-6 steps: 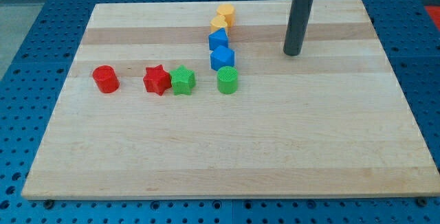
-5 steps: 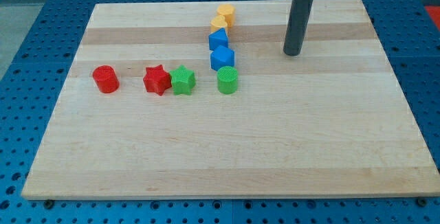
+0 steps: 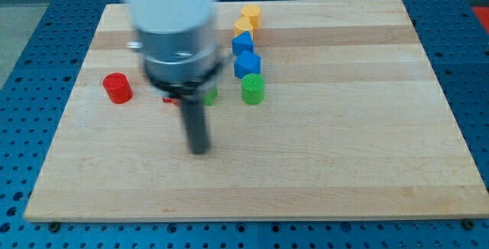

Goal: Point at red circle

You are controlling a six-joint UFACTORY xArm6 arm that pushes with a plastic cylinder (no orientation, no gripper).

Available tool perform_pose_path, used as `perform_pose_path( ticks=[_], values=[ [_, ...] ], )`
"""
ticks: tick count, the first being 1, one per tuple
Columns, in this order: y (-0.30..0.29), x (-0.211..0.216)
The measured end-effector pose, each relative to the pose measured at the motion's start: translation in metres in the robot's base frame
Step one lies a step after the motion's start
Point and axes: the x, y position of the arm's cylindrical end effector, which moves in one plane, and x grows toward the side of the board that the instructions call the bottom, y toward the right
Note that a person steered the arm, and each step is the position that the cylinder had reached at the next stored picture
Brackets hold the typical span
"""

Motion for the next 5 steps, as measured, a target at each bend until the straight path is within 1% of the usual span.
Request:
perform_pose_path(
  ticks=[1,2,3,4,5],
  values=[
    [-0.055,-0.026],
    [-0.055,-0.032],
    [-0.060,-0.085],
    [-0.070,-0.110],
    [-0.067,-0.095]
  ],
)
